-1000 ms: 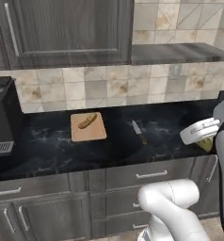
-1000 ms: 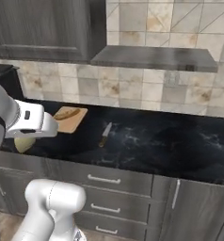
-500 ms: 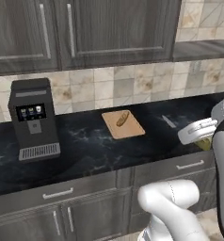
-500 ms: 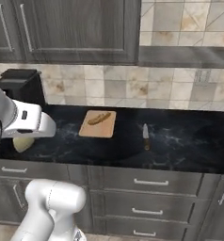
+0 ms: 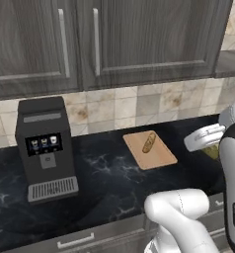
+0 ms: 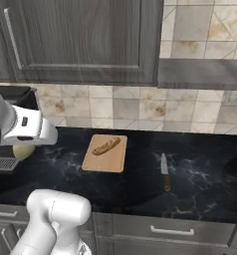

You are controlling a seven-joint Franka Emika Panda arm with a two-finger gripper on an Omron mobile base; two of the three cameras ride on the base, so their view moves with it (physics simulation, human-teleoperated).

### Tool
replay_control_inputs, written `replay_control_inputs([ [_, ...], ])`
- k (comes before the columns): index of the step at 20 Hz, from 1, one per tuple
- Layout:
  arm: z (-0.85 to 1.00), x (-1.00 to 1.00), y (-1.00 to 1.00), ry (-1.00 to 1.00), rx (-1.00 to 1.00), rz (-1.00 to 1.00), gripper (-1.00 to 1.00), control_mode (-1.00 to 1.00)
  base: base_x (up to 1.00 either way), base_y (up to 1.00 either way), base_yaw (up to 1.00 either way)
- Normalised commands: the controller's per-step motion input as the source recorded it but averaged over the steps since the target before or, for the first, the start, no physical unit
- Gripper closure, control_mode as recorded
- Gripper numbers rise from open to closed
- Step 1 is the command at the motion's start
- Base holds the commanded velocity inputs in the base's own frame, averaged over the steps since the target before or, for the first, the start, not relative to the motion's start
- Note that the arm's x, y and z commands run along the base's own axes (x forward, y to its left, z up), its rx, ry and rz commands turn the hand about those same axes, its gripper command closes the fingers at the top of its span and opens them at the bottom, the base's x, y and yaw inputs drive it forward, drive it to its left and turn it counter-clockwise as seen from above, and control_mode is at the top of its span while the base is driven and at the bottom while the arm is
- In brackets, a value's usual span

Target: Retrieve the sausage and cheese from the fridge and place them on the cutting board on the counter.

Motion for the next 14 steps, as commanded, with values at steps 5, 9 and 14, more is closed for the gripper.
replay_control_inputs([
  [5, 0.0, 0.0, 0.0, 0.0, 0.0, 0.0, 1.0, 1.0, 0.95, -0.06, 0.0],
  [9, -0.35, 0.79, -0.08, 0.3, 0.03, -0.08, 1.0, -1.0, 0.0, 0.0, 0.0],
  [14, -0.54, 1.0, -0.14, 0.39, 0.03, -0.21, 1.0, -1.0, 0.0, 0.0, 0.0],
])
